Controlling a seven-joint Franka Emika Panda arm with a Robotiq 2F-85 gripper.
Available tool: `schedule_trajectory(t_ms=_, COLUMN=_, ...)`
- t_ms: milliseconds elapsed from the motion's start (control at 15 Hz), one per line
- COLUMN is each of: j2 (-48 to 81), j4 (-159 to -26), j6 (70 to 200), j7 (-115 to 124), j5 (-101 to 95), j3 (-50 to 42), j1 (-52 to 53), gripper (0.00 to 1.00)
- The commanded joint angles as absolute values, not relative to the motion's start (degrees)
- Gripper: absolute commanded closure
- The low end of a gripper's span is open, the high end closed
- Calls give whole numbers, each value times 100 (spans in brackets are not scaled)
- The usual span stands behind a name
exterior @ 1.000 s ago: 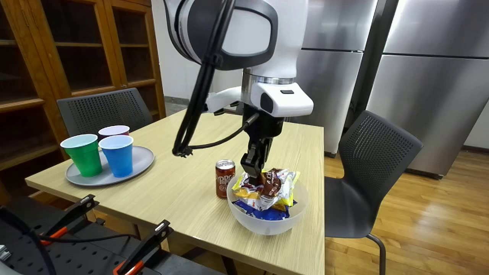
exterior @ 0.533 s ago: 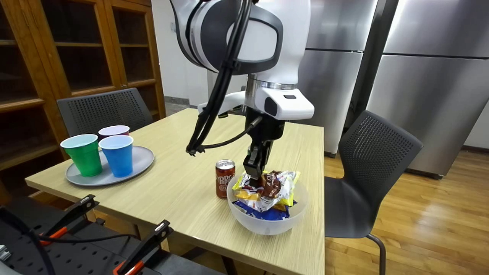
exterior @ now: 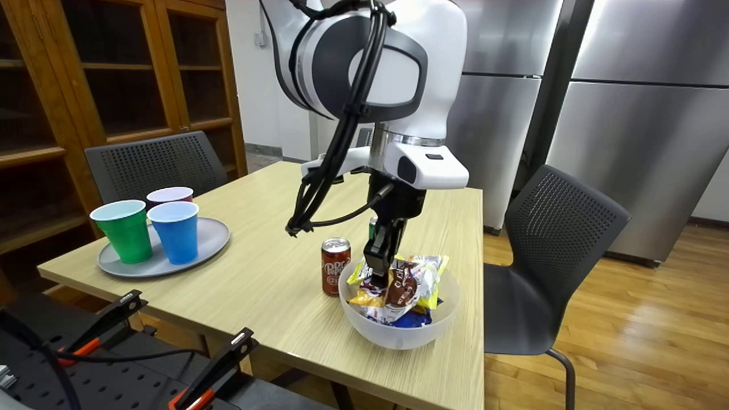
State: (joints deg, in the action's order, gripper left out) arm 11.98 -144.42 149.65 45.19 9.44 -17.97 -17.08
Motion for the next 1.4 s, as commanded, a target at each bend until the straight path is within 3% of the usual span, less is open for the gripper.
schedule_trajectory(t_ms=0, j2=1361, j4=-14197, j6=14681, j7=4641, j5=1051, j3=-1885, j1=-1583, gripper=100)
schedule_trajectory(t_ms=400, j2=1440, j4=-14096, j6=14576, j7=4651, j5=1066, j3=-1923, j1=-1541, gripper=100)
schedule_trajectory(t_ms=467, j2=1421, j4=-14095, j6=14560, j7=4646, j5=1063, j3=-1931, j1=-1533, gripper=76)
schedule_trajectory(t_ms=600, j2=1376, j4=-14102, j6=14551, j7=4643, j5=1057, j3=-1942, j1=-1525, gripper=68)
schedule_trajectory(t_ms=1200, j2=1292, j4=-14109, j6=14578, j7=4644, j5=1069, j3=-1943, j1=-1521, gripper=1)
schedule_trajectory(t_ms=1333, j2=1237, j4=-14129, j6=14598, j7=4633, j5=1065, j3=-1938, j1=-1511, gripper=0)
